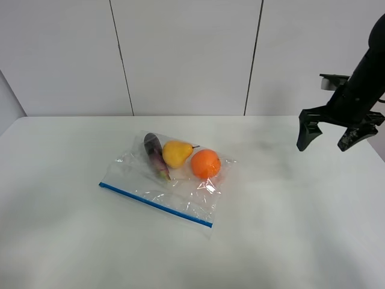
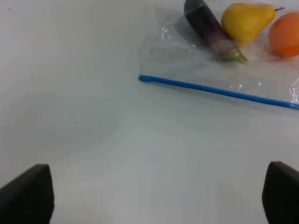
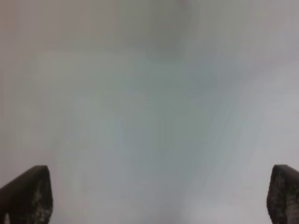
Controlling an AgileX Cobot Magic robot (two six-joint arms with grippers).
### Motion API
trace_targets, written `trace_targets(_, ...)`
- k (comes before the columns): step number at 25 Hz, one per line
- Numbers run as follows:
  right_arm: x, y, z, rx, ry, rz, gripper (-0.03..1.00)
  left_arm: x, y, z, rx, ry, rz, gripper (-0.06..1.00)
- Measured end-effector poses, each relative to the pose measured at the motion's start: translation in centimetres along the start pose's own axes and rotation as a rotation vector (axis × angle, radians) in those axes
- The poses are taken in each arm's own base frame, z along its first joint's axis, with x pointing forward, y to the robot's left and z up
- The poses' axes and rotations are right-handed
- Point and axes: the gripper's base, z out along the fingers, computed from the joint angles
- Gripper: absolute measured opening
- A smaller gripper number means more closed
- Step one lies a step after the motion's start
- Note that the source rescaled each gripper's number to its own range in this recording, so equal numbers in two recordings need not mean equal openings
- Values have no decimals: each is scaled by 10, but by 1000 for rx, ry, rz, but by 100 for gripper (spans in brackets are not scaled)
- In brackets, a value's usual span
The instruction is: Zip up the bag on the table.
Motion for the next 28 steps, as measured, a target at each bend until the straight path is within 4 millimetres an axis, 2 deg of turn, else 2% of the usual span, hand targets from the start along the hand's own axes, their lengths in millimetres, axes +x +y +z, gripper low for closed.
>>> trace_targets(5,74,9,-8,-2,55,5,99,0,0,0,0,0,0,100)
trace_targets(10,154,17,-4,-2,67,8,99,0,0,0,0,0,0,100)
trace_targets(15,215,23,-4,26,-121,-3,99,0,0,0,0,0,0,100)
trace_targets(18,241,26,-8,41,-255,4,99,0,0,0,0,0,0,100)
trace_targets(21,263,29,-23,61,-439,5,99,0,0,0,0,0,0,100)
trace_targets(28,301,34,-44,102,-727,-18,99,0,0,0,0,0,0,100)
